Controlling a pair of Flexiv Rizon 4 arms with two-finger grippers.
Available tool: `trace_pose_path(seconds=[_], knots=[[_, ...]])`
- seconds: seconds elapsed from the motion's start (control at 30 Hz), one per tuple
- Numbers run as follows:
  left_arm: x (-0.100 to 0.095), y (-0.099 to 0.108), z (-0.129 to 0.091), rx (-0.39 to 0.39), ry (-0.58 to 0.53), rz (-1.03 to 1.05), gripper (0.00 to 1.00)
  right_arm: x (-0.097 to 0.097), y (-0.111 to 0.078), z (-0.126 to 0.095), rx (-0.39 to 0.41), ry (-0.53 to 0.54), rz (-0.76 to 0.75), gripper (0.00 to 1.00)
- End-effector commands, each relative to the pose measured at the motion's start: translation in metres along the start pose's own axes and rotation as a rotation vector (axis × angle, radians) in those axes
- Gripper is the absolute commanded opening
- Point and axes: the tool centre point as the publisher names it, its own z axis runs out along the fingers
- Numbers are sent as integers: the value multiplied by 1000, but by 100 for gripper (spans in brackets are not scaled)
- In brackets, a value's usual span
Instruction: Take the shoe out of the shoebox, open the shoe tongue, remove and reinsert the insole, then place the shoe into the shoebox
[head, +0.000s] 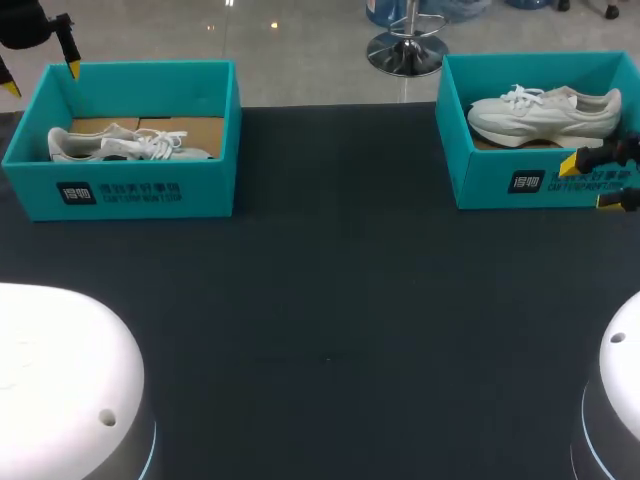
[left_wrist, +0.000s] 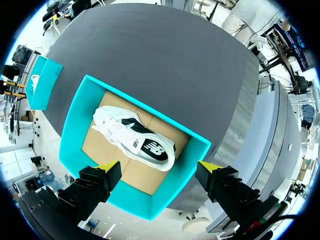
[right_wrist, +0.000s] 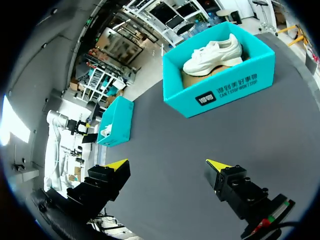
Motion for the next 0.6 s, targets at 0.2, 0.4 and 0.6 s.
trace_pose_path(seconds=[0.2,0.4,0.6], knots=[[0,2,-1,4,3,2,100,-13,124,7,22,-282,-80,100],[0,2,-1,4,3,2,100,-17,155,2,-26,-238,-55,100],[0,2,-1,4,3,2,100,-17,155,2,-26,-238,-55,100]])
